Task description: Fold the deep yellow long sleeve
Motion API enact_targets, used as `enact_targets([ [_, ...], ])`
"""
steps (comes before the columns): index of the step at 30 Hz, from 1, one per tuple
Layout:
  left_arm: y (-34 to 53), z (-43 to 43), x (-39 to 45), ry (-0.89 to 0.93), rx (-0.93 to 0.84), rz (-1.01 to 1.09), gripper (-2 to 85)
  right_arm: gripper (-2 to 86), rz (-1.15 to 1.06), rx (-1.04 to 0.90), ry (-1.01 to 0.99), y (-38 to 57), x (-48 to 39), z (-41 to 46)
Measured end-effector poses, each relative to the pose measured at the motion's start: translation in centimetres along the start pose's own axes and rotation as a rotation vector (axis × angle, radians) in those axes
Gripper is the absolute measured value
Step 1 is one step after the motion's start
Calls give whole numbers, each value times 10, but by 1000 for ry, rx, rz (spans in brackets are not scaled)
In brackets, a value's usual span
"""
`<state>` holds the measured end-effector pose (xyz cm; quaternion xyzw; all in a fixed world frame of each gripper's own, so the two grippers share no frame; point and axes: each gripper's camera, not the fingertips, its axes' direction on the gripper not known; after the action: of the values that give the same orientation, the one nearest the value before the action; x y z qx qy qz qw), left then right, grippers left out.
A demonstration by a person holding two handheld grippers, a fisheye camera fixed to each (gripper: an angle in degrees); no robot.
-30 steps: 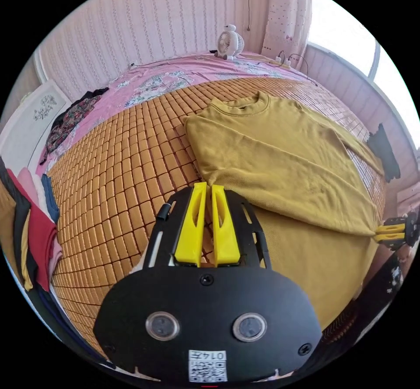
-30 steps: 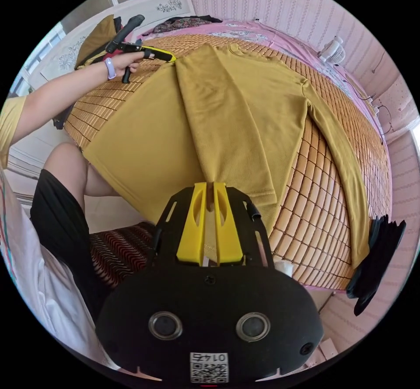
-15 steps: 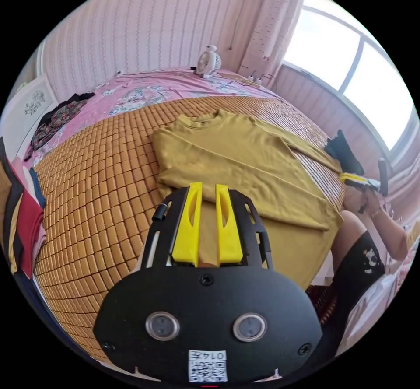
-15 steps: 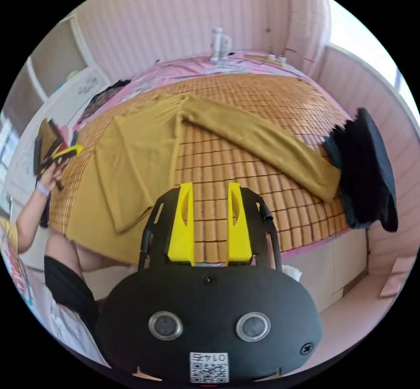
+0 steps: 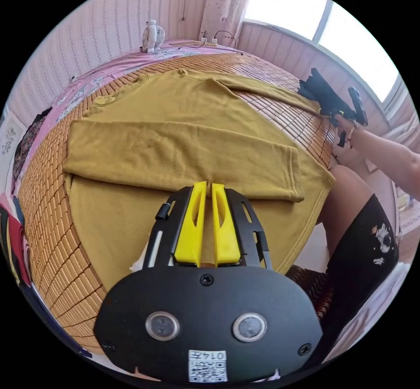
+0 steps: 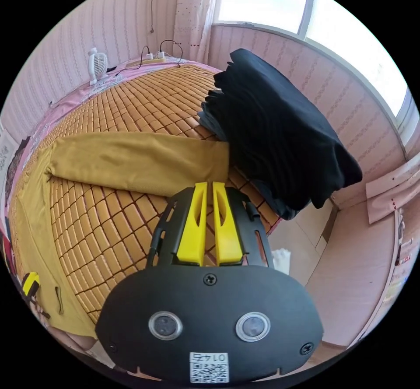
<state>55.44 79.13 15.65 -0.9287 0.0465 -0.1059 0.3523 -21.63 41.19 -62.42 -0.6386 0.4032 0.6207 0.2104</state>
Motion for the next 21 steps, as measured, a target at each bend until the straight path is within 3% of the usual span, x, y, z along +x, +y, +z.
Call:
enact_targets([
  [3,4,0,-4,25,4,-24,7,29,5,-14,-50,-4,13,-10],
  [7,14,0,-4,15,21,-26,4,109,80,-11,-88,-2,31,-14],
  [15,34,1,-13,36,27,-56,0,59,46,-70,-221,0,30,-16],
  [21,56,2,-29,93,48,-92,-6,52,-125,217,-582,-22,-17,-106],
])
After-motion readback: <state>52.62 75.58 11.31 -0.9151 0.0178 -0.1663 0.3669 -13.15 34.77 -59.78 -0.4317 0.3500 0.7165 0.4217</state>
